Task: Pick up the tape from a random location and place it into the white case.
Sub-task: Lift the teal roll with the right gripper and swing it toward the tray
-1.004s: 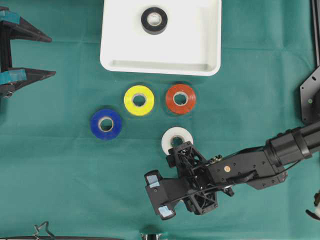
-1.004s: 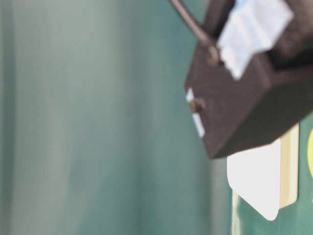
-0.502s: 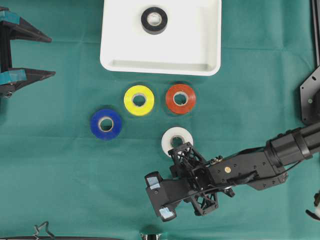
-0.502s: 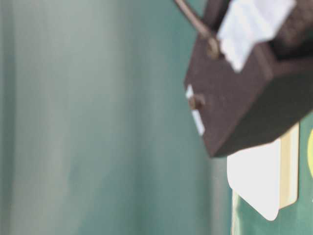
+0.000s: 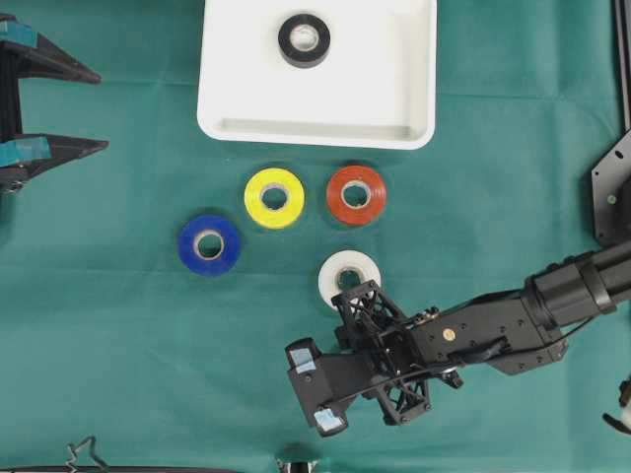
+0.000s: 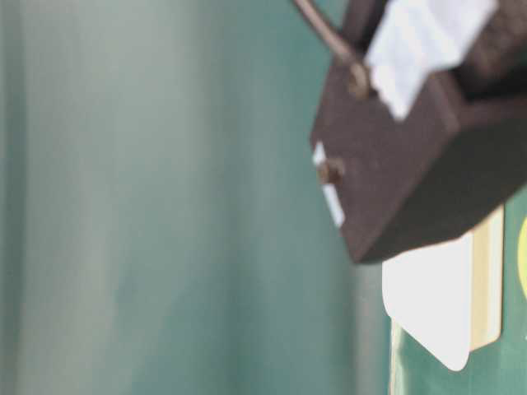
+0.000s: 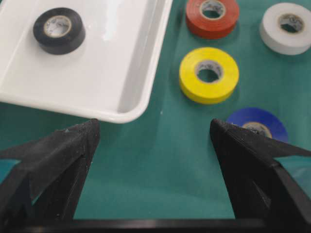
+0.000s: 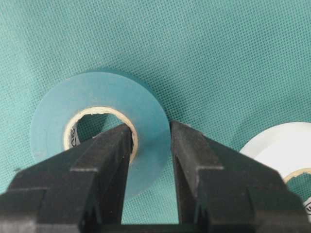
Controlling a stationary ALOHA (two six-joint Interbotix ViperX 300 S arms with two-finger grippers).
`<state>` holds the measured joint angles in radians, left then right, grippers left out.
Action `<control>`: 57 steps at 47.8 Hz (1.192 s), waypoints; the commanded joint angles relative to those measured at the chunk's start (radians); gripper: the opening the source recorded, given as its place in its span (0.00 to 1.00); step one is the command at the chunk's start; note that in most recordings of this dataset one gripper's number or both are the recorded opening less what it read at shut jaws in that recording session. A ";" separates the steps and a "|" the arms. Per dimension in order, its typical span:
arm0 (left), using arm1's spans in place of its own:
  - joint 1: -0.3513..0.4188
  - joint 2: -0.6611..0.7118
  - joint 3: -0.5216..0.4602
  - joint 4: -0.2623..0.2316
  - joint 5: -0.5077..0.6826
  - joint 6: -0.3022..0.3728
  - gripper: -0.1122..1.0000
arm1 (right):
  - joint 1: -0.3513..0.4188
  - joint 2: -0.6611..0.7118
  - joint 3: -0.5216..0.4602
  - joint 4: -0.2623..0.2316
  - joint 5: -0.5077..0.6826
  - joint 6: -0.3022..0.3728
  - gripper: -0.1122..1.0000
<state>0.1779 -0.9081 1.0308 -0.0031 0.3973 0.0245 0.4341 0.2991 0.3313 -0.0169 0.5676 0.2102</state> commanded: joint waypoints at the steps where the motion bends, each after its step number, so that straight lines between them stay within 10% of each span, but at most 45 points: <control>1: -0.003 0.003 -0.011 -0.002 -0.006 -0.002 0.99 | 0.002 -0.020 -0.015 0.002 -0.002 0.000 0.33; 57: -0.002 0.002 -0.014 -0.002 -0.003 -0.003 0.99 | 0.009 -0.374 -0.336 0.002 0.657 0.048 0.33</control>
<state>0.1779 -0.9097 1.0308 -0.0031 0.3973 0.0230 0.4387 -0.0383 0.0414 -0.0153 1.2057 0.2546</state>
